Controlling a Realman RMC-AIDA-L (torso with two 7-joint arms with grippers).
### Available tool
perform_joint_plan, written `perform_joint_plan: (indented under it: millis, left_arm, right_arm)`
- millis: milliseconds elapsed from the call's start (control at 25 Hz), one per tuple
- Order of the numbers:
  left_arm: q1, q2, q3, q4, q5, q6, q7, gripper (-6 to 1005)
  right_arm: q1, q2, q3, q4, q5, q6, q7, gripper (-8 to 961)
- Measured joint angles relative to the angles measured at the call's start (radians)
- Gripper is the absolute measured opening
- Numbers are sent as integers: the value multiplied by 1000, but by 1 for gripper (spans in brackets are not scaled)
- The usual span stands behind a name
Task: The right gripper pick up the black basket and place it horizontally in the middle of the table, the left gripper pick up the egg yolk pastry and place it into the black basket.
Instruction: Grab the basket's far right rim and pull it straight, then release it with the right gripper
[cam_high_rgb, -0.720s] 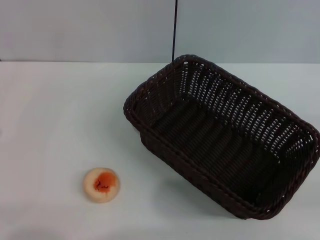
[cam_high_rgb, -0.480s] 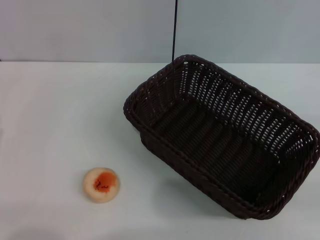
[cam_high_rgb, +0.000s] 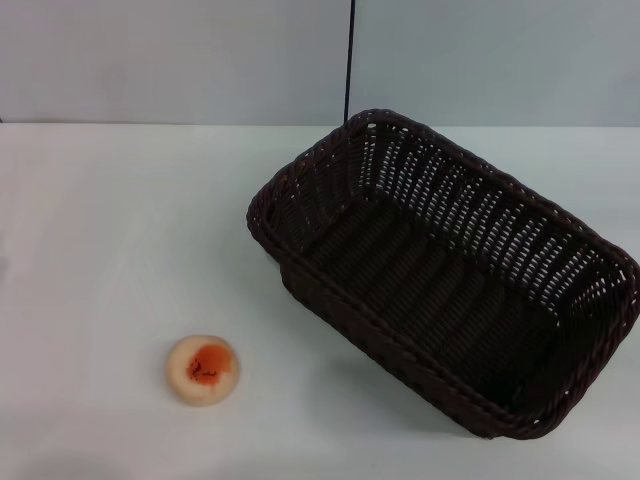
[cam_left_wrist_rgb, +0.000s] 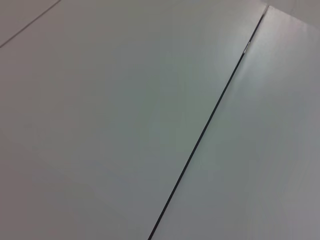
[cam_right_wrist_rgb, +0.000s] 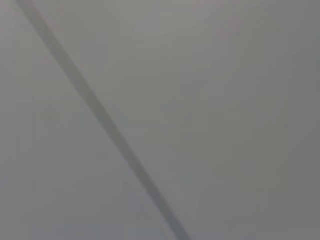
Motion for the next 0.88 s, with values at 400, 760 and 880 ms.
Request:
perform_joint_plan:
  millis: [400,760,880]
  left_arm:
    - [-16,0,0,0,0,-5,-1,794]
    - [-27,0,0,-3,0,-7,-14,788]
    - [-30,0,0,-11,0,-7,-14,786]
  right_arm:
    - [43,-74,-212,-645,-478,-194,574,255]
    - [182,-102,-359,-1049,-776,-435,967,267]
    - [226,-109,-438,-1067,-833,-481,1000,346]
